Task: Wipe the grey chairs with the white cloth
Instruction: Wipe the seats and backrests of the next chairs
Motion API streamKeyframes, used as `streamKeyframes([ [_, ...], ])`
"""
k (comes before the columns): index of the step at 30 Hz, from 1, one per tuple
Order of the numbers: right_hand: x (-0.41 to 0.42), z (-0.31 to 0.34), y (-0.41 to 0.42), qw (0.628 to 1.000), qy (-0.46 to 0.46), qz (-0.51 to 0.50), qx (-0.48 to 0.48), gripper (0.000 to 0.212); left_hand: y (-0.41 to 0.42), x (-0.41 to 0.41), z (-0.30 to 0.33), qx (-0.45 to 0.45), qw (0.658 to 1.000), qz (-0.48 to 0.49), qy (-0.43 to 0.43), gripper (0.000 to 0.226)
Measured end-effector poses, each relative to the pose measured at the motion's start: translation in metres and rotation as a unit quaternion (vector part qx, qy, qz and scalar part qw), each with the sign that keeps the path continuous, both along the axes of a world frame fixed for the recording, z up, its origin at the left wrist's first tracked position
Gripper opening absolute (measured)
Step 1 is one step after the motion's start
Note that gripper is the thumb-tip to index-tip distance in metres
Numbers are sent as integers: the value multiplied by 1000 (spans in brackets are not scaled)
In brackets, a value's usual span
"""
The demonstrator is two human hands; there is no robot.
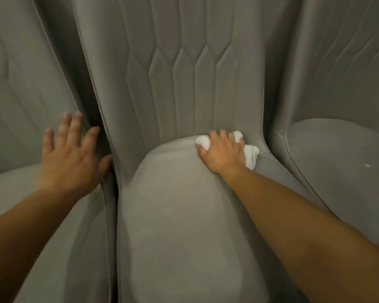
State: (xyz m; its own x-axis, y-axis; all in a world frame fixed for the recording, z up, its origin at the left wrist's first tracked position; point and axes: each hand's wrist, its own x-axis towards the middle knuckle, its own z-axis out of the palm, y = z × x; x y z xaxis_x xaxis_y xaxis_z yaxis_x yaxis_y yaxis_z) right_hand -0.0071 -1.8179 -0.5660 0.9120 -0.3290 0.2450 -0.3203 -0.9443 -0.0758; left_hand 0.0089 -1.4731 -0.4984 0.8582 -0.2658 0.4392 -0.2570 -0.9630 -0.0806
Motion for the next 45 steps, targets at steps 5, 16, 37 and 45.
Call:
streamKeyframes([
  [5, 39, -7, 5, 997, -78, -13, -17, 34, 24, 16, -22, -30, 999, 19, 3, 81],
  [16, 64, -15, 6, 995, -77, 4, -71, 30, 21, 41, -76, -255, 960, -105, 55, 78],
  [37, 62, -5, 10, 994, -67, -22, -80, 38, -35, 18, -63, -397, 912, 55, 87, 132],
  [45, 91, 44, 98, 923, -286, 27, 257, 63, -35, 14, -60, -392, 914, 60, 89, 131],
])
